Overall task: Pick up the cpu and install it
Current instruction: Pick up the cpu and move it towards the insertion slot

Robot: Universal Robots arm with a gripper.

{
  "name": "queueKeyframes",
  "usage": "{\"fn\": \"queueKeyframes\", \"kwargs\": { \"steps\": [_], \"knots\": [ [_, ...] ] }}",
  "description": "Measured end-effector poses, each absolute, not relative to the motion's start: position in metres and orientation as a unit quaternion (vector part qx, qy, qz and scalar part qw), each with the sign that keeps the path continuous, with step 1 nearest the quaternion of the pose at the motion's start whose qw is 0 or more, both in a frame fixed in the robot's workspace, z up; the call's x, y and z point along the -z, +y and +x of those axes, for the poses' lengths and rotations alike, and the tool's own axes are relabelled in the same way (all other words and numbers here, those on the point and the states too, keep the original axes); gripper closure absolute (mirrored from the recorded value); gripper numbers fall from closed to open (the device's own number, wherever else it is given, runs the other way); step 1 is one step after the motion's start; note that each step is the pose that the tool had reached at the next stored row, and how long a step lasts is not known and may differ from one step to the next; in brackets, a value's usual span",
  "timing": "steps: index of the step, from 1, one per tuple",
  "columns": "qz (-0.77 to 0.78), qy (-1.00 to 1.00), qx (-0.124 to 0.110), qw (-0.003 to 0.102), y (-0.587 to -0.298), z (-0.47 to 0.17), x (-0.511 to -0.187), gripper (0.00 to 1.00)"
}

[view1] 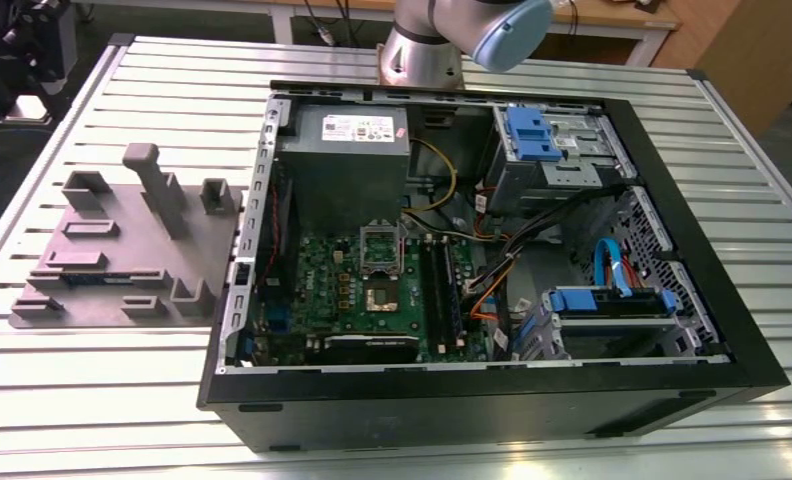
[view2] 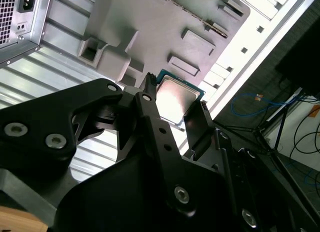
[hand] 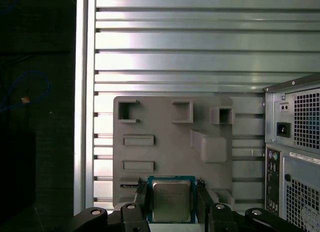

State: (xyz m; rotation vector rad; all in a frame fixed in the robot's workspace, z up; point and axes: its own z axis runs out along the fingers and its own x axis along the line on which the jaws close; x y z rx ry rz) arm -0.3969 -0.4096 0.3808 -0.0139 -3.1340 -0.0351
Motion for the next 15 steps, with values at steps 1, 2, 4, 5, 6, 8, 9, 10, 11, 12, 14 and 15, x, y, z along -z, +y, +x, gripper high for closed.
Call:
{"fn": "queueKeyframes", "kwargs": {
  "steps": [1,2,4,5,6,8,9,10,11,12,14,15],
  "knots": [
    [-0.004,-1.000,0.011,0.004,-0.4096,-0.3949,-0.3808,0.53],
    [-0.004,-1.000,0.011,0.004,-0.4096,-0.3947,-0.3808,0.53],
    [-0.004,-1.000,0.011,0.004,-0.4096,-0.3944,-0.3807,0.53],
    [-0.004,-1.000,0.011,0.004,-0.4096,-0.3942,-0.3807,0.53],
    [-0.004,-1.000,0.011,0.004,-0.4096,-0.3928,-0.3808,0.53],
    [-0.004,-1.000,0.011,0.004,-0.4096,-0.3915,-0.3808,0.53],
    [-0.004,-1.000,0.011,0.004,-0.4096,-0.3913,-0.3808,0.53],
    [-0.004,-1.000,0.011,0.004,-0.4096,-0.3911,-0.3808,0.53],
    [-0.004,-1.000,0.011,0.004,-0.4096,-0.3909,-0.3808,0.53],
    [-0.004,-1.000,0.011,0.004,-0.4096,-0.3907,-0.3808,0.53],
    [-0.004,-1.000,0.011,0.004,-0.4096,-0.3901,-0.3808,0.53],
    [-0.004,-1.000,0.011,0.004,-0.4096,-0.3897,-0.3808,0.53]
  ]
}}
